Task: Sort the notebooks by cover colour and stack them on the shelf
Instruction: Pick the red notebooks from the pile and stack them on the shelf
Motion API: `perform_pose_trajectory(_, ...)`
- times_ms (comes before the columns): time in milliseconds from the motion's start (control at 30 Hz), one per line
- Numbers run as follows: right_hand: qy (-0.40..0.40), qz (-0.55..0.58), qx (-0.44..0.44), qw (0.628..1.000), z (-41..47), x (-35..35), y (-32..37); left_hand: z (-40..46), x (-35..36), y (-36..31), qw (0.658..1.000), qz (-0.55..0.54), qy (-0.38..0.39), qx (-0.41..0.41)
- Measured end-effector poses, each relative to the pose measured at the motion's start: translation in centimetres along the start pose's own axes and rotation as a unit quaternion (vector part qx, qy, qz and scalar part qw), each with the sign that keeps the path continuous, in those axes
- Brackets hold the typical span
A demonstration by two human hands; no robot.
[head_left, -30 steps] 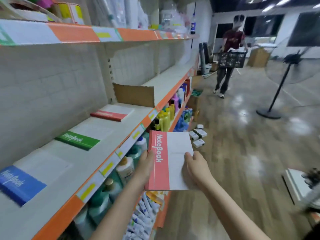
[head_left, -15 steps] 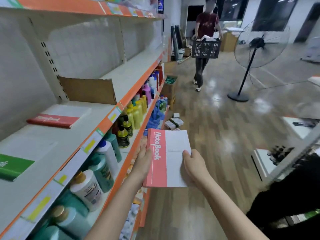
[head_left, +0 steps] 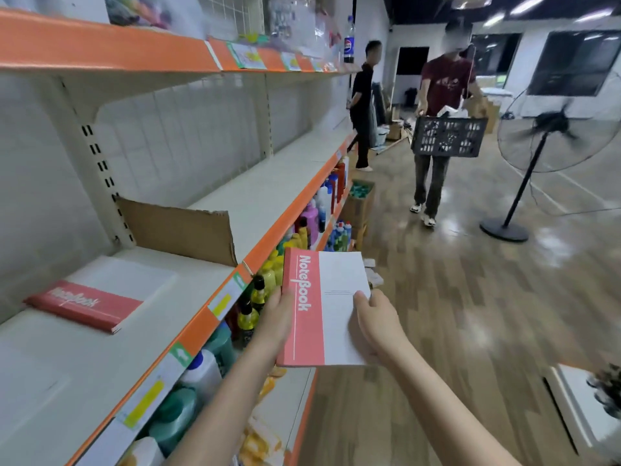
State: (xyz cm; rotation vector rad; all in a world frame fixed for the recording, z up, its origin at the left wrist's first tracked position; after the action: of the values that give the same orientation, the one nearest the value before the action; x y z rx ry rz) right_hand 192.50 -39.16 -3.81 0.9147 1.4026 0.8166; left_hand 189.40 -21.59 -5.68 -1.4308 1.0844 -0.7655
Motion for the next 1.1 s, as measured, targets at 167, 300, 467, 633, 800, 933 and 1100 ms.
perform_pose_trajectory(167, 0.049, -0.002, -0.061, 0.997, 2.9, 3.2, 3.9, 2.1, -3.5, -1.6, 0.997, -0.020, -0.068, 0.009)
perform_pose_trajectory(300, 0.098, -0.010, -0.134, 0.986, 3.8, 6.7, 7.6, 2.1, -7.5, -2.6, 0.986, -0.052, -0.155, 0.022)
perform_pose_trajectory(467, 0.169, 0.020, -0.216, 0.961, 3.8, 10.9, 11.7, 0.6, -11.7, -2.6, 0.961, -0.105, -0.255, 0.022)
perform_pose_trajectory(633, 0.245, 0.013, -0.280, 0.928, 3.8, 15.0, 14.8, -0.6, -14.9, -2.8, 0.921, -0.114, -0.370, 0.027)
perform_pose_trajectory(800, 0.336, 0.014, -0.296, 0.894, 3.2, 19.1, 16.4, -2.1, -17.3, -2.0, 0.882, -0.127, -0.454, 0.013)
perform_pose_trajectory(933, 0.390, -0.009, -0.301, 0.870, 2.7, 22.4, 17.3, -2.9, -18.8, -1.5, 0.856, -0.125, -0.502, -0.013)
perform_pose_trajectory(1100, 0.449, -0.035, -0.291, 0.844, 2.4, 26.9, 17.5, -3.0, -20.8, -0.8, 0.843, -0.113, -0.522, -0.060)
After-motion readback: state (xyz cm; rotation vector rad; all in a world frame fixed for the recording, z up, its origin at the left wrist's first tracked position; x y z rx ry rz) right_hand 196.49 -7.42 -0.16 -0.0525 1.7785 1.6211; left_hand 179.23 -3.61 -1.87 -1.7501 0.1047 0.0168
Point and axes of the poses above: each hand's wrist, its own z-axis towards the middle knuckle, its own x-axis out of the palm, y = z × x, the point moved 5 cm from there along z, towards the middle knuckle, and after that the axes turned 4 degrees about -y, right-handed, at the moved point
